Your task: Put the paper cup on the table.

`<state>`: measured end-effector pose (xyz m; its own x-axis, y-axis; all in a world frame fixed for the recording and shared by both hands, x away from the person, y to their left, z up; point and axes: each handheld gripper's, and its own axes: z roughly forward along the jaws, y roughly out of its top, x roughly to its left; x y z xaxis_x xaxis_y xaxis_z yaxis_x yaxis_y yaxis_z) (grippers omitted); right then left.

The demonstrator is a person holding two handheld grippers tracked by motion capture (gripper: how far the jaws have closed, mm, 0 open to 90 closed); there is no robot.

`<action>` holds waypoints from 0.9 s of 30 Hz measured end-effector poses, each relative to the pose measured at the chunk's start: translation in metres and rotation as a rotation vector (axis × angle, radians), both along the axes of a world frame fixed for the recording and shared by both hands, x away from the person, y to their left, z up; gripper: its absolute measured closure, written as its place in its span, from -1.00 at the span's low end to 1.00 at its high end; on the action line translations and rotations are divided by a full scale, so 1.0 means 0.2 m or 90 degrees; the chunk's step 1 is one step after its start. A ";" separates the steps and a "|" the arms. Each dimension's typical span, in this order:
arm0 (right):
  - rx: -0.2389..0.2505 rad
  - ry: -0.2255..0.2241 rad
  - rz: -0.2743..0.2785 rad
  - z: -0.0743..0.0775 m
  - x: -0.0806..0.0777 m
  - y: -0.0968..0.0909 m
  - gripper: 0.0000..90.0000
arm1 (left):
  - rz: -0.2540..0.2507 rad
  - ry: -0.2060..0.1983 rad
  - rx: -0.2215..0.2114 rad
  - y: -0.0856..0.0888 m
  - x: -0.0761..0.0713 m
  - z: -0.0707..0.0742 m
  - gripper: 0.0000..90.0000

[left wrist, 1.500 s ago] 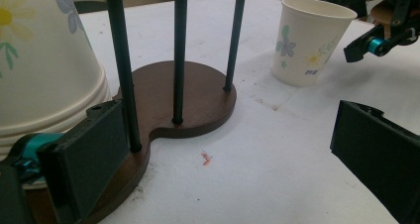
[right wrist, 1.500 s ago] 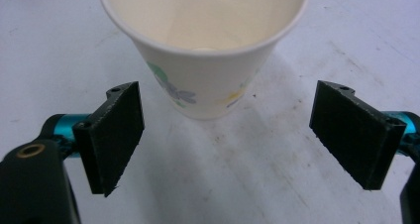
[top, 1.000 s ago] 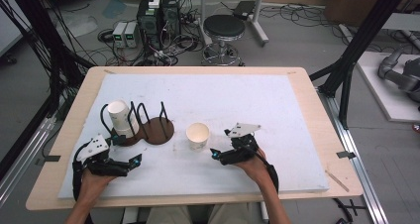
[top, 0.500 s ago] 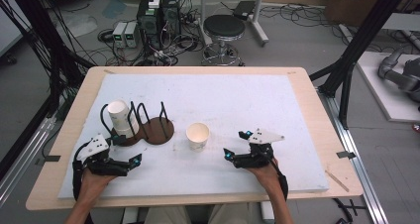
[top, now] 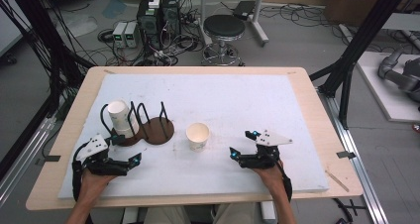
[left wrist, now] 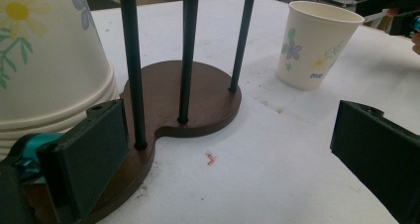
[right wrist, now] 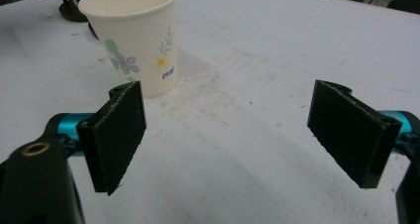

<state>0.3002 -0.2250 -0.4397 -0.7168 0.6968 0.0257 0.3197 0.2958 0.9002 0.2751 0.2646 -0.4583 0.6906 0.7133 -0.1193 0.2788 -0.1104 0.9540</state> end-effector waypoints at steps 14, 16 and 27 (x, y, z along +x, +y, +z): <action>-0.010 -0.003 -0.030 -0.02 0.01 -0.01 -0.66 | -0.002 -0.002 0.004 0.00 0.00 0.00 -0.96; -0.011 0.004 -0.034 -0.03 0.02 -0.01 -0.66 | -0.004 -0.003 0.006 0.00 0.00 0.00 -0.96; -0.022 0.007 -0.041 -0.05 0.02 -0.01 -0.65 | -0.004 0.010 0.000 0.00 0.01 0.00 -0.96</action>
